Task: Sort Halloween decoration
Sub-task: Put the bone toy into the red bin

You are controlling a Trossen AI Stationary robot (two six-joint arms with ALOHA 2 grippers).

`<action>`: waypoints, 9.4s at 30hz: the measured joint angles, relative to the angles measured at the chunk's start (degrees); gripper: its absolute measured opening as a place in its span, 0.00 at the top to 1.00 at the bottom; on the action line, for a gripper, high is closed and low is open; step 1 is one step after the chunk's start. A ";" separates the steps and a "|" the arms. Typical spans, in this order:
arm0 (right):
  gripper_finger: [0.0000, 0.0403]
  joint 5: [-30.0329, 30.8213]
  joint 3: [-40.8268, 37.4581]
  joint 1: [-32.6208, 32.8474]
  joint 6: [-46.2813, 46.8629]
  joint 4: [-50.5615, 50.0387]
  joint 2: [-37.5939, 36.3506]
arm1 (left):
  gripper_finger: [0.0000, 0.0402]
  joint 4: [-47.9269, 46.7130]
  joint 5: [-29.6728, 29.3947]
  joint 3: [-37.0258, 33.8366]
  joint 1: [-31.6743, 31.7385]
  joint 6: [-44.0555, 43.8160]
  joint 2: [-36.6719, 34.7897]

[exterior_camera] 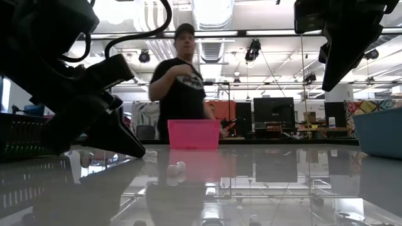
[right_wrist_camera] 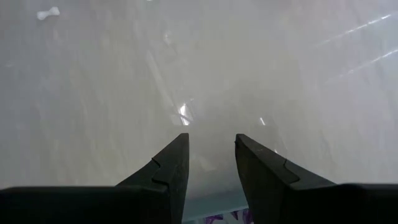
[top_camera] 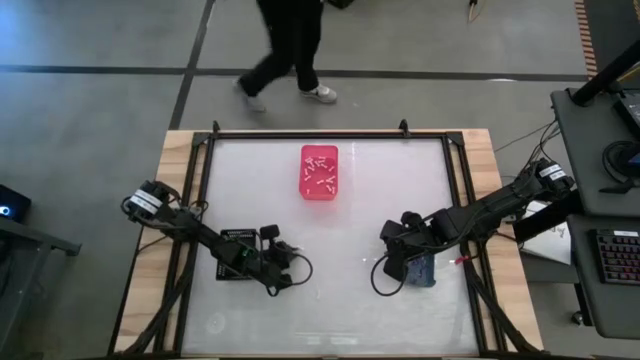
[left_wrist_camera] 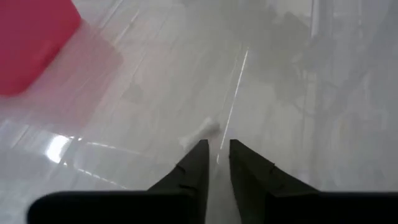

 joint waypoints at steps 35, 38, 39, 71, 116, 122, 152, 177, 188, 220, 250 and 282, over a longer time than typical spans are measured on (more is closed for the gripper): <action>0.69 1.17 -0.28 0.00 -0.65 0.45 0.00 | 0.77 -1.21 24.80 0.29 12.14 29.16 -5.92; 0.69 1.19 -0.28 -0.02 -0.81 0.57 0.00 | 0.77 -4.22 25.26 0.31 12.89 29.70 -9.60; 0.69 1.24 -0.28 -0.02 -0.84 0.59 0.00 | 0.77 -5.77 25.31 0.34 13.21 29.77 -10.80; 0.69 2.65 -0.31 -0.07 -1.51 2.76 0.00 | 0.98 -4.73 34.74 0.75 20.68 39.70 -5.60; 0.69 11.83 -0.76 -0.07 -5.23 13.27 0.00 | 1.00 -8.99 14.61 15.45 36.74 27.72 -12.97; 0.69 11.79 -0.79 -0.07 -5.12 13.45 0.00 | 1.00 -11.72 16.13 17.71 41.76 28.40 -11.51; 0.69 13.12 -0.81 -0.02 -4.96 19.38 2.73 | 0.83 -12.20 16.22 17.62 35.57 25.00 -11.55; 0.69 12.40 -0.48 -0.02 -6.47 26.66 7.27 | 0.83 -12.23 9.54 16.87 17.00 24.05 -22.80; 0.69 12.39 -0.48 0.00 -8.95 31.97 7.63 | 0.83 -10.38 2.44 9.86 8.23 18.33 -28.59; 0.69 4.82 3.73 1.14 -17.89 47.52 18.61 | 0.83 -9.79 -0.49 3.59 -1.19 7.80 -32.01; 0.69 -0.93 30.80 1.51 -31.96 29.62 41.00 | 0.83 -9.65 -14.71 3.22 -18.52 -5.31 -31.23; 0.69 -5.15 30.69 2.94 -44.49 29.62 40.96 | 0.83 -9.65 -15.84 3.22 -18.50 -6.82 -31.23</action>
